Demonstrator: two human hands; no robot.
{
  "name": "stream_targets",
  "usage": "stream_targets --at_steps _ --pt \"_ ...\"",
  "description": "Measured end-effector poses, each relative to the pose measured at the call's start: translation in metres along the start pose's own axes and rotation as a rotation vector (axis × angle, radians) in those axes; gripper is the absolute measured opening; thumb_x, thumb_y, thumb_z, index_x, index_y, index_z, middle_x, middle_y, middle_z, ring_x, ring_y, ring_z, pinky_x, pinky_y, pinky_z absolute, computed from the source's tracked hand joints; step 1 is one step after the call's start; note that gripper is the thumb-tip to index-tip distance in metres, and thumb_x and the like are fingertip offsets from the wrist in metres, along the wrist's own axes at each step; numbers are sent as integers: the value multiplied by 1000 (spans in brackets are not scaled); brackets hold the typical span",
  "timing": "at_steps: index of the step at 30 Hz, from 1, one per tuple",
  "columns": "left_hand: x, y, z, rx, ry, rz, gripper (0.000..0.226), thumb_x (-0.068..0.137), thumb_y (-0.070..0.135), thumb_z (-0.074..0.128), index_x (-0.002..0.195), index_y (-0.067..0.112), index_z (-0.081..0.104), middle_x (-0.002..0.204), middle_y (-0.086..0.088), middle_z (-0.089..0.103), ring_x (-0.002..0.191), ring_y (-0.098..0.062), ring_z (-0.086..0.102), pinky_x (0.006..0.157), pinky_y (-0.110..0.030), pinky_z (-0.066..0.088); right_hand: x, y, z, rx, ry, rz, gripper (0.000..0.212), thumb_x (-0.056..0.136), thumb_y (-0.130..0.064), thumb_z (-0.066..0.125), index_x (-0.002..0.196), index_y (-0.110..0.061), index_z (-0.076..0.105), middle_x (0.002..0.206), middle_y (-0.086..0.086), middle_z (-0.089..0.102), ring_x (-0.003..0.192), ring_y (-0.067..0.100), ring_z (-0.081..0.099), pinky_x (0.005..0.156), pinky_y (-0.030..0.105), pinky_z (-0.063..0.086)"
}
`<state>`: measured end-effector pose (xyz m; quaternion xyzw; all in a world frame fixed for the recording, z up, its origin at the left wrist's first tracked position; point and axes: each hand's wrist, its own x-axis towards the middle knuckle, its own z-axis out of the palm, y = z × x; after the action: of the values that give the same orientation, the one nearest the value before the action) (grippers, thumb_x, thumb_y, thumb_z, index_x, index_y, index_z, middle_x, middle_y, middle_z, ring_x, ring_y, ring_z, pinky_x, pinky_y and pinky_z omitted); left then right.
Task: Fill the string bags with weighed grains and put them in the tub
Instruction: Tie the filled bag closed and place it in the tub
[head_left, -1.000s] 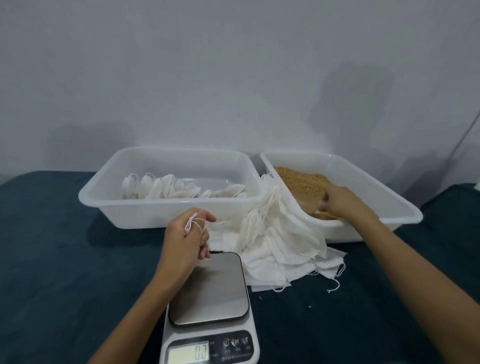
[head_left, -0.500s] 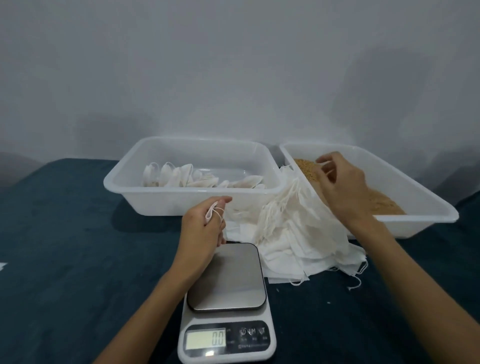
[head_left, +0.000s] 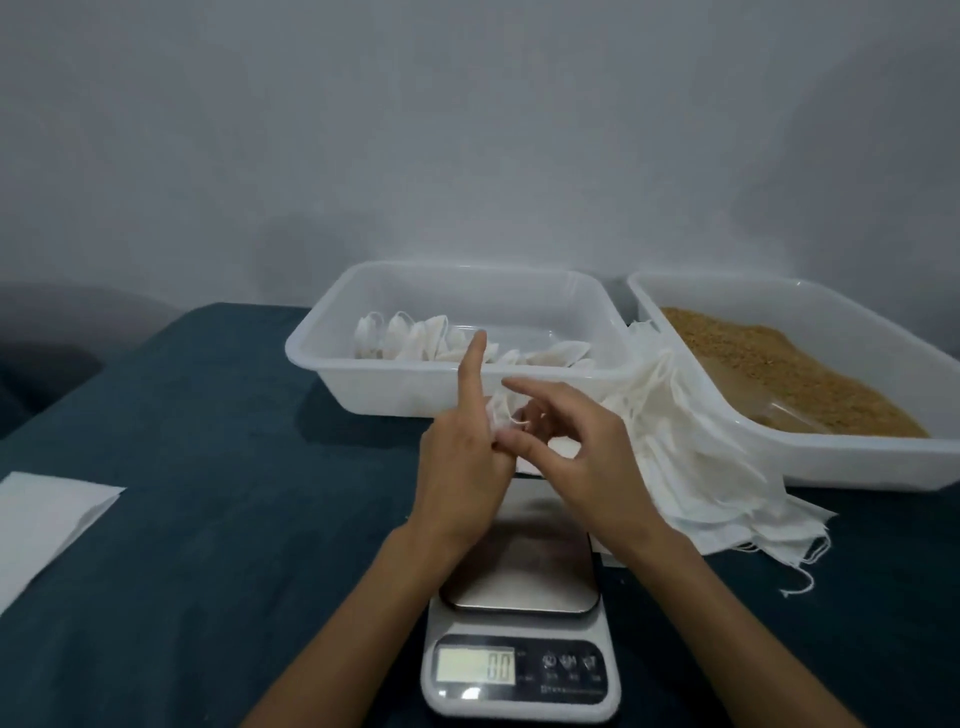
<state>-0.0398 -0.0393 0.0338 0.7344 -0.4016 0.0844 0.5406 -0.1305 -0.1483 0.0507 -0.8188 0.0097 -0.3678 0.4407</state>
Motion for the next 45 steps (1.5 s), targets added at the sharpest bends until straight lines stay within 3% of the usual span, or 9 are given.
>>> stream_targets --at_steps 2,11,17,21,25,30,35,38,45 --pt "-2 2 1 26 -23 42 91 90 9 64 165 22 14 54 17 45 49 -9 47 50 -23 36 -2 3 -2 -96 16 -34 27 87 -16 78 114 -15 75 90 -5 64 79 17 63 75 29 54" --pt "-1 1 7 -108 6 54 84 96 11 70 163 23 21 59 14 48 54 -13 47 54 -26 43 -5 5 -5 -73 122 -73 15 90 -12 74 104 -16 80 91 -6 70 84 16 67 72 31 54" --pt "0 -2 5 -177 -31 38 97 91 2 67 163 34 10 66 3 61 58 -19 57 84 -6 44 -6 5 -4 61 43 108 27 85 -22 80 111 -25 74 100 -10 71 79 19 68 77 26 56" --pt "0 -2 7 -127 -57 86 97 90 -1 63 159 42 11 62 11 54 57 -9 53 69 -23 49 -7 7 -2 80 55 79 9 88 -13 77 88 -23 75 91 -7 71 73 17 65 72 27 53" --pt "0 -5 7 -85 -52 85 92 95 2 65 159 42 12 68 14 55 63 -7 55 65 -17 44 -4 9 -8 228 57 135 7 92 -9 70 86 -8 73 85 3 72 64 18 61 67 32 53" --pt "0 -6 6 -29 -68 59 81 93 3 68 159 30 29 68 16 50 59 -9 49 58 -27 40 0 4 -17 697 32 329 23 99 -20 56 89 1 57 115 16 72 62 18 59 75 33 56" --pt "-1 -2 3 57 -25 121 37 89 8 77 121 17 62 84 7 59 71 -12 53 64 -32 47 3 0 -21 1078 16 443 39 107 -10 41 75 -15 61 74 3 54 51 11 44 71 32 55" --pt "0 -3 4 117 -45 147 17 92 10 74 87 11 57 76 6 53 67 -15 46 60 -31 39 6 -2 -25 1088 76 463 51 101 8 34 66 -19 59 65 -2 39 49 8 34 62 26 51" --pt "-1 -2 5 127 -133 233 13 101 18 66 92 10 60 82 8 52 73 -12 45 66 -28 37 15 5 -56 1127 308 435 18 87 5 46 84 -12 50 64 -4 41 50 6 33 55 19 44"
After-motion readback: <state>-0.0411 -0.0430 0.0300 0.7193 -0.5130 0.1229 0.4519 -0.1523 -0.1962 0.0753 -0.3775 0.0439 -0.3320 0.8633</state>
